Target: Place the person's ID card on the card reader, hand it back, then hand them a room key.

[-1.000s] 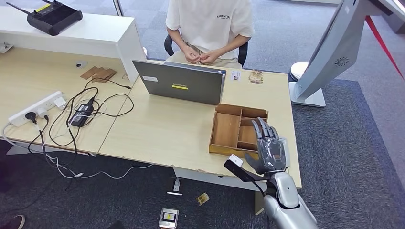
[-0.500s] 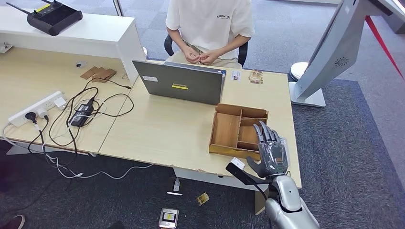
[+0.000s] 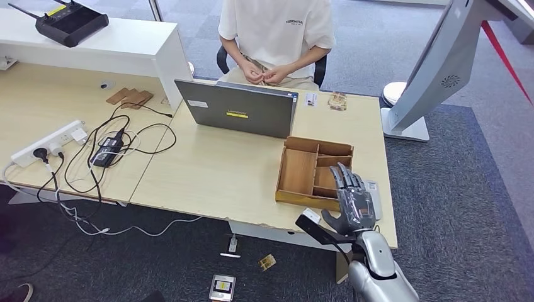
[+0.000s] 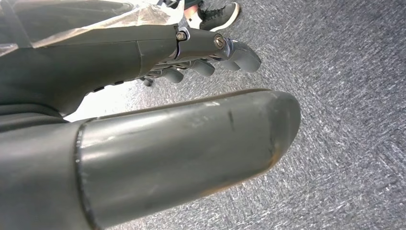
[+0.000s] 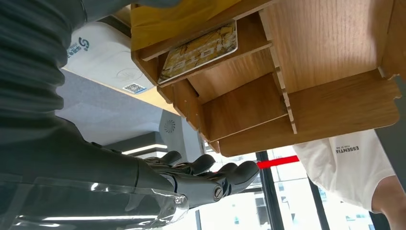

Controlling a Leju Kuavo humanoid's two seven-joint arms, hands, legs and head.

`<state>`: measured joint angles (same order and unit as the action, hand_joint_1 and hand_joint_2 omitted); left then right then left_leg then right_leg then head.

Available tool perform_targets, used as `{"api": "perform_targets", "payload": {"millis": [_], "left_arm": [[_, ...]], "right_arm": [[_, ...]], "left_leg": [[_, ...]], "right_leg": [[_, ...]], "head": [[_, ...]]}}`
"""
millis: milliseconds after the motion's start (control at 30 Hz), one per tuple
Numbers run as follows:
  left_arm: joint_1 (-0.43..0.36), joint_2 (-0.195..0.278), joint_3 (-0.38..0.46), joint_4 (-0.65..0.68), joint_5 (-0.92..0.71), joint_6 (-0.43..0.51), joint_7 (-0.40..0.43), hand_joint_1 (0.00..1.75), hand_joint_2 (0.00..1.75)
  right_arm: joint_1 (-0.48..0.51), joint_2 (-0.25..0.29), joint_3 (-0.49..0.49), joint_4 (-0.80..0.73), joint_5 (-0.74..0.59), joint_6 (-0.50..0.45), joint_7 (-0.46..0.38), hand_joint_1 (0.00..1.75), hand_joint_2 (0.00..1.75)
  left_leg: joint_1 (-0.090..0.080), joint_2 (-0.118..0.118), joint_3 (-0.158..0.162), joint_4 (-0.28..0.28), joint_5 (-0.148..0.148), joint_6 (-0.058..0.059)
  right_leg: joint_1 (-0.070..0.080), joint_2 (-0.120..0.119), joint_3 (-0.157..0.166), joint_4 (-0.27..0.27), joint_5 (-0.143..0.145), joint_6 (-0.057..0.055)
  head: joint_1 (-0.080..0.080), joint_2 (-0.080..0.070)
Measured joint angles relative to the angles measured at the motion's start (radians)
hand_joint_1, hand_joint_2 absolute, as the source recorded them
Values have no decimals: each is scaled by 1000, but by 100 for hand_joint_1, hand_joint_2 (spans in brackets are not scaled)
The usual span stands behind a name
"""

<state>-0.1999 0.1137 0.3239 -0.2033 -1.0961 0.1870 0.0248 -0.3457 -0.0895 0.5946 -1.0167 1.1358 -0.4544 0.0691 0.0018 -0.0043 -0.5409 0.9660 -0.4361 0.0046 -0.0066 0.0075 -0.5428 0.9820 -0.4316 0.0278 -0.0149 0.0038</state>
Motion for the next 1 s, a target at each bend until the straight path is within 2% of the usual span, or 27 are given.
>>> {"api": "perform_targets", "payload": {"millis": [1000], "left_arm": [[-6,0,0,0,-2,9,5,0,0]], "right_arm": [[-83,47,-1,159,-16,-49,-42,0,175]], "left_leg": [[0,0,0,0,0,0]], "right_leg": [[0,0,0,0,0,0]], "head": [[0,0]]}}
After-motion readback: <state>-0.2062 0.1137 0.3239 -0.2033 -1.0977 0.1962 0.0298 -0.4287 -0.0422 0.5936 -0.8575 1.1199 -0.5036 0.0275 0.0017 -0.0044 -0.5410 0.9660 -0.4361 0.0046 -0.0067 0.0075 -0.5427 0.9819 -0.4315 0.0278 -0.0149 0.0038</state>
